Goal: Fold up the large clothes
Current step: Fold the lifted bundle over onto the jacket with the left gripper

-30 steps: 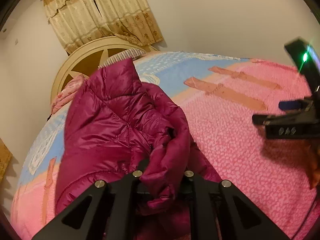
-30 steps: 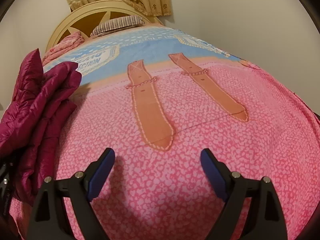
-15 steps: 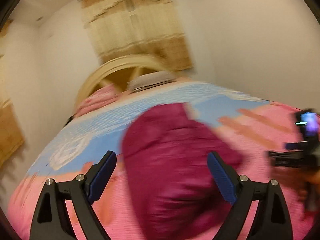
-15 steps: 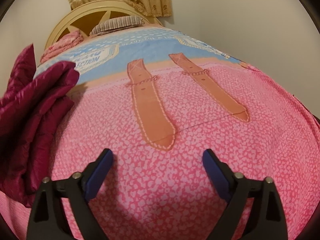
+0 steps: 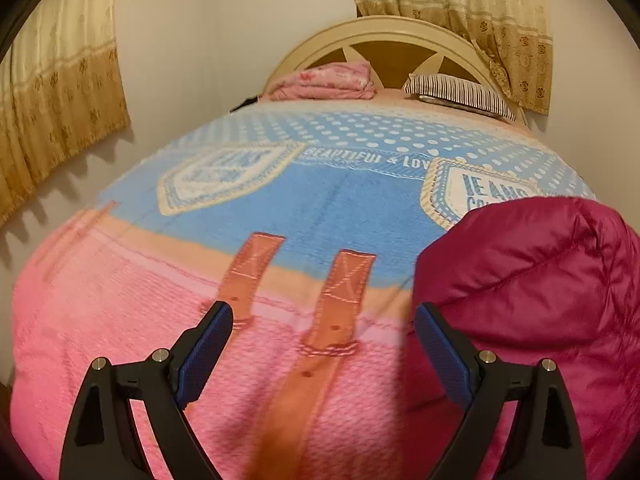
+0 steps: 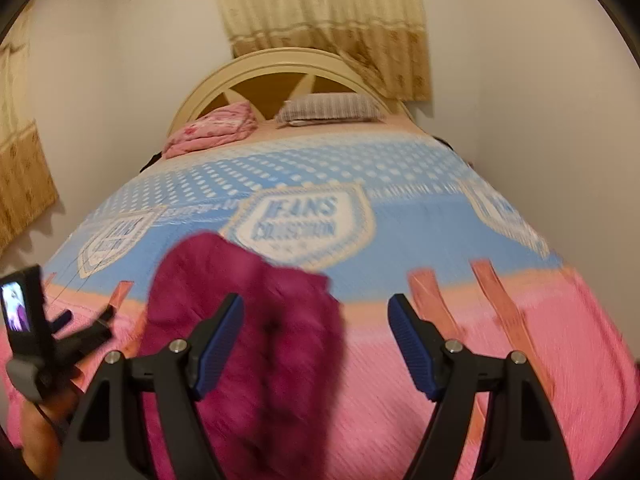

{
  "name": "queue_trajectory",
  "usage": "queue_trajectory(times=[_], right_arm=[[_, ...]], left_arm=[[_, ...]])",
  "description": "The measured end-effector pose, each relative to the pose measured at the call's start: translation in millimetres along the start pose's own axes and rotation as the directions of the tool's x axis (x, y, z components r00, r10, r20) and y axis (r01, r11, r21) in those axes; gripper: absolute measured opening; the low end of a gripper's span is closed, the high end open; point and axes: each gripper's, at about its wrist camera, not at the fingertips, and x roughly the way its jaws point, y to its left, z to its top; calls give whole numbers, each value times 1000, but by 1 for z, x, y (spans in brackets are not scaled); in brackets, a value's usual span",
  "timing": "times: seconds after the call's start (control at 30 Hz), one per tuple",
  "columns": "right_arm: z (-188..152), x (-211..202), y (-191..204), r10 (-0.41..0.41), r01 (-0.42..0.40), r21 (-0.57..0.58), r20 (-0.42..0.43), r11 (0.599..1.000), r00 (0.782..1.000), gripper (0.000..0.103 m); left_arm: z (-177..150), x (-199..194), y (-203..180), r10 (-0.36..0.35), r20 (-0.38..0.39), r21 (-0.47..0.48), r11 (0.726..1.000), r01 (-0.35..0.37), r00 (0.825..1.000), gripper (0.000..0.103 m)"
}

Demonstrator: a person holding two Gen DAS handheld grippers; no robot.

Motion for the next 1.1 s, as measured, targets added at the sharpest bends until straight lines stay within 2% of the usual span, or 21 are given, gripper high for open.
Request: queue_trajectory(times=[0.17, 0.3, 0.4, 0.53, 0.77, 1.1], right_arm=[[23, 40, 49, 16, -16, 11, -62, 1000, 998, 71], [15, 68, 62, -24, 24, -1, -82, 1000, 996, 71], [-11, 90, 47, -62, 62, -1, -125, 998, 990, 67], [-38, 110, 16, -84, 92, 45, -160, 995, 984, 66], [-60, 121, -19, -99, 117, 105, -161, 988, 982, 65], [-75, 135, -32, -88, 114, 135, -182, 984, 979, 65]], left_arm=[[8, 0, -14, -48, 2, -6, 999, 48, 999, 92], [10, 12, -19, -83, -24, -21, 996, 83, 996, 92], [9, 23, -29, -132, -50, -20, 991, 131, 990, 92], [0, 31, -52, -147, -83, 19, 989, 149, 986, 92], [-13, 34, -91, -90, -77, 140, 985, 101, 993, 93], [-22, 47, -102, -87, -95, 142, 985, 100, 992, 94]])
